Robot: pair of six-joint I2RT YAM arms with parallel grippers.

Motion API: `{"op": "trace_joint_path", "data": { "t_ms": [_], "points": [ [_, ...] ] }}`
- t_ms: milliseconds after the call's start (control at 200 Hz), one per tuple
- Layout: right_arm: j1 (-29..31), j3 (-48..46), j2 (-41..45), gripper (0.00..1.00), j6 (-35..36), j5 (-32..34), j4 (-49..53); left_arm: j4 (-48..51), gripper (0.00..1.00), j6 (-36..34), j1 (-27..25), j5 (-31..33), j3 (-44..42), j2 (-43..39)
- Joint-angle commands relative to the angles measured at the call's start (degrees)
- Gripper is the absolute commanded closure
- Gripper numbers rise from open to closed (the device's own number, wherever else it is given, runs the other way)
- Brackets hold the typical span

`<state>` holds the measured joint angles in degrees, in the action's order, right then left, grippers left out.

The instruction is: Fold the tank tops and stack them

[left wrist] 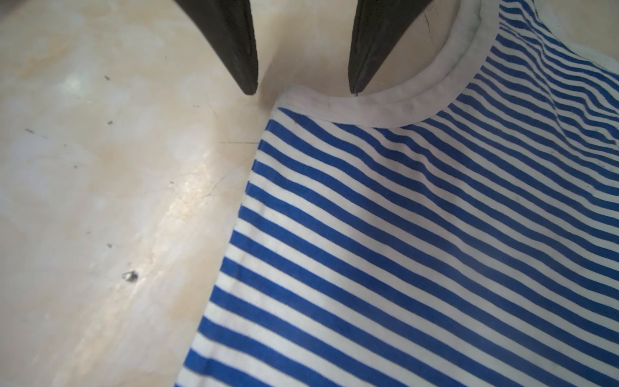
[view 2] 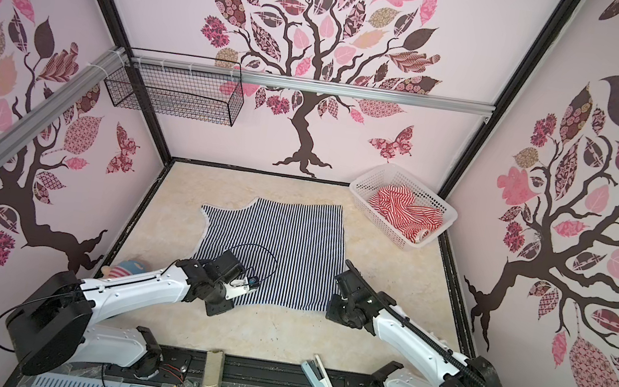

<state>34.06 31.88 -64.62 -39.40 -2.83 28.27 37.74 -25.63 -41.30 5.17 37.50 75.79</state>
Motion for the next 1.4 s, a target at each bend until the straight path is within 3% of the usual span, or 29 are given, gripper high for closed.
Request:
{"op": "trace_joint_path", "data": {
  "t_ms": [0, 395, 665, 850, 946, 1101, 1396],
  "points": [
    [0.14, 1.39, 0.92, 1.0, 0.5, -0.39, 1.89, -1.09, 0.52, -0.4, -0.21, -0.4, 0.04, 0.67],
    [0.17, 1.31, 0.83, 1.0, 0.2, -0.61, 1.56, -0.3, 0.57, -0.66, -0.44, -3.14, 1.23, 0.98],
    [0.24, 1.67, 0.48, 1.0, 0.58, -0.87, 1.5, -0.98, 0.7, -0.76, -0.54, -3.68, 0.92, 2.51],
    [0.17, 1.87, 0.47, 1.0, 0.86, -1.25, 1.6, -2.89, 0.73, 0.05, -0.69, -1.61, 0.7, 5.1],
    [0.14, 2.26, 0.62, 1.0, 1.03, -1.18, 2.26, -2.71, 0.82, 0.13, -0.7, -1.35, 0.61, 5.49],
    [0.18, 3.14, 2.1, 1.0, 1.3, -0.42, 4.12, 0.71, 0.97, -0.95, -0.64, -4.99, 0.57, 4.17],
    [0.14, 4.11, 7.19, 1.0, 1.22, 0.64, 10.75, 8.92, 1.0, -3.63, -0.79, -15.85, 2.05, -1.96]
  ]
}}
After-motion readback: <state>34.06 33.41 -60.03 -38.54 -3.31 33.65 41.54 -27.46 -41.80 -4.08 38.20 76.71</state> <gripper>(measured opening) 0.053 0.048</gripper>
